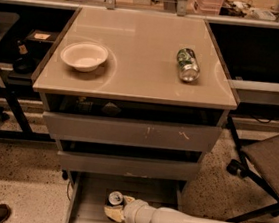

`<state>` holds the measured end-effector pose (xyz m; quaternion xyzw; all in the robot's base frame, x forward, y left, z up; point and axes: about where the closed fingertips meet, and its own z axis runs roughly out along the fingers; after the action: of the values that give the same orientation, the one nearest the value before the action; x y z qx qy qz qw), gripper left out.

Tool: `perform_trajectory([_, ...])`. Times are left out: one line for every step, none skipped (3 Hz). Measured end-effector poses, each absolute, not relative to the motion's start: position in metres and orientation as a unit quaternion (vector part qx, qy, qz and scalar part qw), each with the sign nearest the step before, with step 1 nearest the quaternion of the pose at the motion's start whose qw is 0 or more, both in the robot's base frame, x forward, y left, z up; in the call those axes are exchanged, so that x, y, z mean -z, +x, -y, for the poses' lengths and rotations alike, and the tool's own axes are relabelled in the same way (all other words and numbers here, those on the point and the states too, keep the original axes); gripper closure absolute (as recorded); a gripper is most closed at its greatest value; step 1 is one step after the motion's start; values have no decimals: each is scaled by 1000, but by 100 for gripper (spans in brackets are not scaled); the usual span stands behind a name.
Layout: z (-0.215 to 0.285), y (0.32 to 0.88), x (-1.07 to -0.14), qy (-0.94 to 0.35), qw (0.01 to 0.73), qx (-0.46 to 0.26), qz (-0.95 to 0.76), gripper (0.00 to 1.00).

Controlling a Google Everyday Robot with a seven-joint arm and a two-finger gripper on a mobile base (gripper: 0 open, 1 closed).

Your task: Pick pepsi can from bottom drawer and place on counter

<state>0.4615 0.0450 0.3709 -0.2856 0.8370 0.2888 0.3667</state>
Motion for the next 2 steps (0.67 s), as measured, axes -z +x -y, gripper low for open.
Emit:
perform_trajectory([-44, 467, -381, -279, 367, -292, -838, 100])
perform_trajectory([-32, 477, -417, -267, 380, -282, -840, 100])
